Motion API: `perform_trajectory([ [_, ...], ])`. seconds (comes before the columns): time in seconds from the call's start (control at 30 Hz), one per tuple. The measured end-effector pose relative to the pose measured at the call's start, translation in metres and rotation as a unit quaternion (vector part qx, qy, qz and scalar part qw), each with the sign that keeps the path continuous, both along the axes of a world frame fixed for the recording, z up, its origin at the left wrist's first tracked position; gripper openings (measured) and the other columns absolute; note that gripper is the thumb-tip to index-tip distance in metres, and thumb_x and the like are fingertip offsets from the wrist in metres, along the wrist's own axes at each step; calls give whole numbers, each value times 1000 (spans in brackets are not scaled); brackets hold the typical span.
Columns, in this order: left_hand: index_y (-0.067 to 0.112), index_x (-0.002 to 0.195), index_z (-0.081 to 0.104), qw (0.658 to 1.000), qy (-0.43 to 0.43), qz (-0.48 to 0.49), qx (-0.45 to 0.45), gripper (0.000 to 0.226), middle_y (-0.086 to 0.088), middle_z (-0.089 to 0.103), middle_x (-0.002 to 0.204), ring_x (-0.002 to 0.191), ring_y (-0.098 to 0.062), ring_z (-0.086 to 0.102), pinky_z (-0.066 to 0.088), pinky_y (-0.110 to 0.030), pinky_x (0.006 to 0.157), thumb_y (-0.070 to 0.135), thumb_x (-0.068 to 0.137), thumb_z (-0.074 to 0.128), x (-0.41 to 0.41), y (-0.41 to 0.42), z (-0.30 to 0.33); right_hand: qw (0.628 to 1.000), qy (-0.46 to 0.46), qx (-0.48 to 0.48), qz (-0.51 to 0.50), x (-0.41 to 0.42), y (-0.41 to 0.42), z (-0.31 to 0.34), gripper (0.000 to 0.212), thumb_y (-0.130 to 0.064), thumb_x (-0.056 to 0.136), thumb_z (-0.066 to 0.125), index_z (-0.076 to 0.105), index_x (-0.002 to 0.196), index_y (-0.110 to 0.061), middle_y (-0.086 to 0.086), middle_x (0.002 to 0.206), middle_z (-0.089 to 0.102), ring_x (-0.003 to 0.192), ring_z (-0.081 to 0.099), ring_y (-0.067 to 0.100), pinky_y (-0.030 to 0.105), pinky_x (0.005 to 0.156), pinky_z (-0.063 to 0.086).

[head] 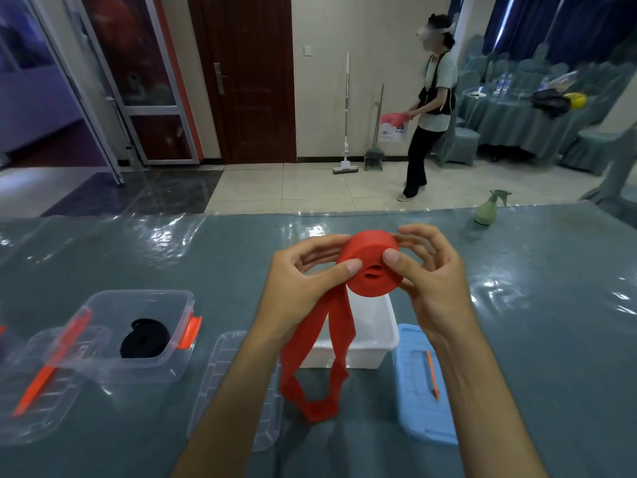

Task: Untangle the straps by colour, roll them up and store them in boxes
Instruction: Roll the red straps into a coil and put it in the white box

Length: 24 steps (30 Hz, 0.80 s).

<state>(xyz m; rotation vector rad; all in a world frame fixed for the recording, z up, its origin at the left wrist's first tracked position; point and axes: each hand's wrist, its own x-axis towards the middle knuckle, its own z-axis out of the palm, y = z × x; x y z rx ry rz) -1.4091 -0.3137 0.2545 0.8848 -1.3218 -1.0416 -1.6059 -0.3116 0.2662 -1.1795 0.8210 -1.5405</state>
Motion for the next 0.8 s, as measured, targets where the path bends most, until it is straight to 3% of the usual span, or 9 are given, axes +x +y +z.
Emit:
perform_trajectory([
  [0.07, 30, 134, 70, 999, 27, -16, 39, 71, -1, 81, 118, 113, -20, 76, 63, -33, 91, 41, 69, 96, 3, -1, 0, 1000, 3, -6, -8, 3, -1, -4, 36, -20, 68, 92, 78, 99, -33, -3, 101, 78, 91, 76, 14, 29, 71, 62],
  [0.17, 39, 139, 59, 1000, 16, 1, 21, 86, -1, 81, 114, 109, -20, 78, 66, -38, 84, 45, 63, 100, 9, -2, 3, 1000, -2, 12, 14, 8, -1, -10, 20, -14, 74, 89, 71, 81, -23, 6, 106, 80, 92, 79, 22, 32, 70, 63],
  [0.27, 44, 135, 59, 1000, -11, 14, -19, 79, 1, 82, 109, 103, -18, 79, 65, -32, 82, 45, 67, 99, 6, -1, 2, 998, 32, 24, 55, 7, -2, -9, 36, -24, 73, 91, 56, 80, -20, 12, 101, 80, 83, 78, 26, 31, 62, 61],
  [0.33, 42, 132, 62, 999, -13, 22, -25, 70, 2, 82, 108, 102, -18, 79, 64, -30, 85, 44, 72, 98, 2, -1, -1, 997, 45, 17, 52, 7, -1, -7, 34, -30, 75, 90, 64, 94, -22, 13, 96, 80, 78, 78, 26, 31, 62, 61],
  [0.4, 37, 127, 67, 999, -26, 24, -19, 60, 4, 81, 111, 105, -17, 78, 62, -28, 89, 45, 75, 95, 3, -2, -6, 997, 65, -5, 29, 9, -1, -8, 35, -32, 79, 88, 74, 111, -27, 12, 100, 81, 87, 79, 25, 32, 68, 62],
  [0.5, 36, 119, 75, 994, -102, -31, 21, 54, 8, 80, 116, 110, -13, 76, 59, -32, 96, 52, 72, 95, 12, -5, -16, 998, 60, -27, -13, 13, 0, -13, 24, -35, 80, 86, 82, 103, -29, 5, 102, 81, 92, 78, 19, 27, 71, 61],
  [0.57, 35, 116, 78, 991, -102, -60, 54, 55, 5, 81, 112, 108, -16, 78, 59, -35, 96, 52, 67, 98, 17, -4, -22, 999, 46, -13, -11, 15, 0, -15, 22, -35, 79, 87, 82, 99, -28, 4, 103, 81, 92, 77, 18, 25, 70, 60],
  [0.7, 35, 111, 80, 994, -92, -26, 47, 53, 4, 83, 105, 100, -14, 80, 60, -23, 85, 47, 63, 101, 23, -5, -28, 997, 72, 9, 36, 9, -3, -20, 37, -45, 69, 96, 76, 96, -27, 3, 106, 80, 99, 77, 19, 26, 75, 60],
  [0.8, 34, 112, 79, 994, -98, -24, 42, 53, 3, 83, 104, 101, -15, 79, 61, -29, 90, 39, 65, 101, 20, -3, -33, 993, 111, 1, 38, 0, -6, -22, 46, -51, 65, 98, 72, 91, -23, 1, 100, 79, 94, 79, 19, 28, 74, 62],
])
